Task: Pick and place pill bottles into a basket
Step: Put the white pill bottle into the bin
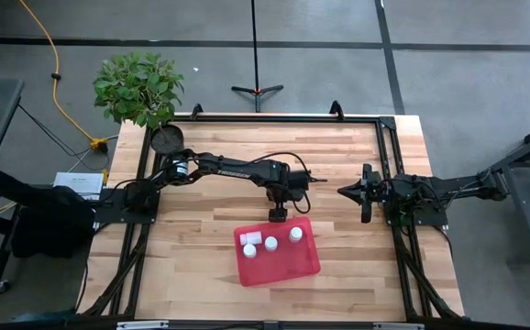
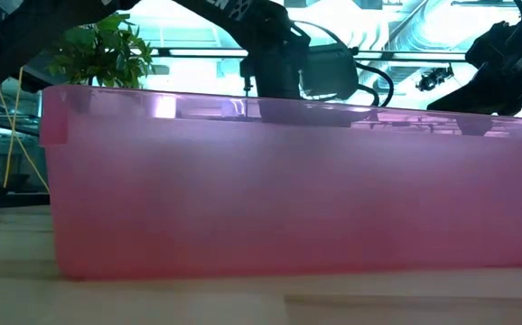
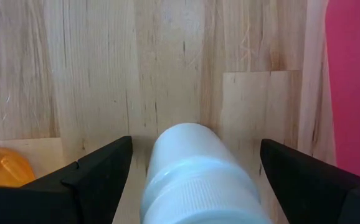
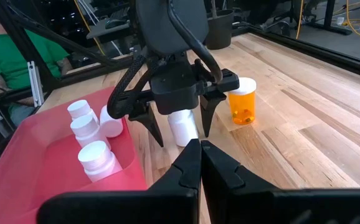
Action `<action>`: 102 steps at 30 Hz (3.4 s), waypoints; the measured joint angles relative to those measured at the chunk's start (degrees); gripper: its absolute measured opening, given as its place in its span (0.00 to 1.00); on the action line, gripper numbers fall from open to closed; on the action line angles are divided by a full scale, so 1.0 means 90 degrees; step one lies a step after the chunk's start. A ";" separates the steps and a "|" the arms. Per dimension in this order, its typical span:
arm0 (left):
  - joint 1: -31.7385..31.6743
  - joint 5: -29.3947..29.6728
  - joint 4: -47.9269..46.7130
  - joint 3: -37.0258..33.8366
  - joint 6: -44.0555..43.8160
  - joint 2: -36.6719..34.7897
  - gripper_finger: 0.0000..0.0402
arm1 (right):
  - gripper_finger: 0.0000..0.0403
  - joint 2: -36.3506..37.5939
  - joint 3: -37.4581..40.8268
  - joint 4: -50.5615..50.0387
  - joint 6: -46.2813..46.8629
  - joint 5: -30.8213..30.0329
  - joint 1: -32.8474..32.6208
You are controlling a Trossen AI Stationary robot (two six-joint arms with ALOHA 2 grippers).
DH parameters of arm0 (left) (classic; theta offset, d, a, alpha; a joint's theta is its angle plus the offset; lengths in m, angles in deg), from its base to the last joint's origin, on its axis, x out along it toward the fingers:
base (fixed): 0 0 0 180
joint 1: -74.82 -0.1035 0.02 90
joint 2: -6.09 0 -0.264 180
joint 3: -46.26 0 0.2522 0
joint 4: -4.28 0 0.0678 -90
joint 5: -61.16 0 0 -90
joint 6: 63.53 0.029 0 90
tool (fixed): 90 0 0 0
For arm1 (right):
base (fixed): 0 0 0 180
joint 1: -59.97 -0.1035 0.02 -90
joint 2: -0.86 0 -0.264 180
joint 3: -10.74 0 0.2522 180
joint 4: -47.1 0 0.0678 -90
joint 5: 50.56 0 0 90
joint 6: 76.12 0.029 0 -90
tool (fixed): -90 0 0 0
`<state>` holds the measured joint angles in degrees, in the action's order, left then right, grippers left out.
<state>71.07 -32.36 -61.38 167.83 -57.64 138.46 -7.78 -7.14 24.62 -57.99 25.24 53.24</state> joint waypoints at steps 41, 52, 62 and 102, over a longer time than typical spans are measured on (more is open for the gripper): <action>0.0002 -0.0045 -0.0109 0.0000 -0.0049 -0.0012 0.51 | 0.00 0.0000 0.0000 0.0001 -0.0017 0.0000 -0.0002; 0.0005 -0.0042 -0.0109 0.0000 -0.0059 -0.0012 0.52 | 0.00 0.0000 0.0000 -0.0001 -0.0019 -0.0002 0.0000; 0.0002 -0.0042 -0.0487 0.0010 -0.0154 -0.0017 0.51 | 0.00 0.0000 0.0000 0.0000 -0.0021 -0.0002 -0.0001; 0.0063 -0.0103 -0.2138 0.1706 -0.0190 -0.0010 0.52 | 0.00 -0.0002 0.0001 0.0001 -0.0024 -0.0036 0.0000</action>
<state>71.64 -33.29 -80.63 183.19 -59.35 138.38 -7.80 -7.12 24.62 -58.21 24.91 53.24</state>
